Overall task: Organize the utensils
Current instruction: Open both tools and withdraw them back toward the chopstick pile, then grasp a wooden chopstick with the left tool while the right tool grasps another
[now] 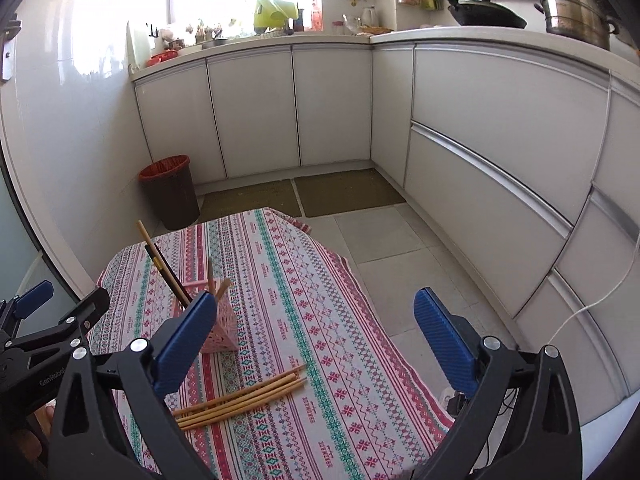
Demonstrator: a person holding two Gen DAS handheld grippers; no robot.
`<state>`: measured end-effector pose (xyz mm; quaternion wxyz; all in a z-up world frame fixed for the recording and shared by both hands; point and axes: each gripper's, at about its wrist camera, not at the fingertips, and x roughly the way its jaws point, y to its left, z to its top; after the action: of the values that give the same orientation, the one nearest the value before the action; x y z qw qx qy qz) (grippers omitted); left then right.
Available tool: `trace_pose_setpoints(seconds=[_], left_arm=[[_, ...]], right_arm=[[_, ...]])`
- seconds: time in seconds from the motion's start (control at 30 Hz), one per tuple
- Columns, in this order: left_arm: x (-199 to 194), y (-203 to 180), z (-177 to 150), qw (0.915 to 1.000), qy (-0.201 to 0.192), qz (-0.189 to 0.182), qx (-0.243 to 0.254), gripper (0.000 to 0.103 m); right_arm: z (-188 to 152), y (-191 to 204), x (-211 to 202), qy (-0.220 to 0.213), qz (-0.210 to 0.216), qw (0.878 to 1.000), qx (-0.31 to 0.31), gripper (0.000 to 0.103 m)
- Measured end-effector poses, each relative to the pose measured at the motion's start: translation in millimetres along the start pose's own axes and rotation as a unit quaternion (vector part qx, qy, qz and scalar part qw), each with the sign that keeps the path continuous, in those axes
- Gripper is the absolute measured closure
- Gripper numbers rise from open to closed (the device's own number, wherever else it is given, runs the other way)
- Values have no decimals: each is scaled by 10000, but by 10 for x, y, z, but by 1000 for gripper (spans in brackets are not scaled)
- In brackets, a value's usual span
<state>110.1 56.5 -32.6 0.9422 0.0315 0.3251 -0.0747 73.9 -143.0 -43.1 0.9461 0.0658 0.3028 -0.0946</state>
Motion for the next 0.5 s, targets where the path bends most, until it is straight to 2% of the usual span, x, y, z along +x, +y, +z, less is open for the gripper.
trace_pose_setpoints(seconds=[0.1, 0.17, 0.23, 0.33, 0.4, 0.5], left_arm=[[217, -58, -154, 9979, 543, -304, 187, 7], [428, -125, -285, 9918, 1054, -635, 349, 7], [674, -237, -461, 9800, 1652, -955, 561, 7], [956, -432, -713, 9611, 2208, -1443, 815, 8], [1102, -537, -848, 9541, 2401, -1528, 936, 14], [1315, -699, -972, 9387, 2748, -1821, 1002, 36]], right_arm=[[-197, -101, 53, 304, 29, 9995, 111, 7], [-346, -173, 109, 559, 16, 9983, 184, 7], [-514, -280, 188, 876, 22, 9956, 343, 7], [-736, -450, 296, 1235, 14, 9903, 639, 7], [-869, -582, 402, 1488, -35, 9853, 837, 7], [-1036, -745, 549, 1813, -29, 9775, 1082, 7]])
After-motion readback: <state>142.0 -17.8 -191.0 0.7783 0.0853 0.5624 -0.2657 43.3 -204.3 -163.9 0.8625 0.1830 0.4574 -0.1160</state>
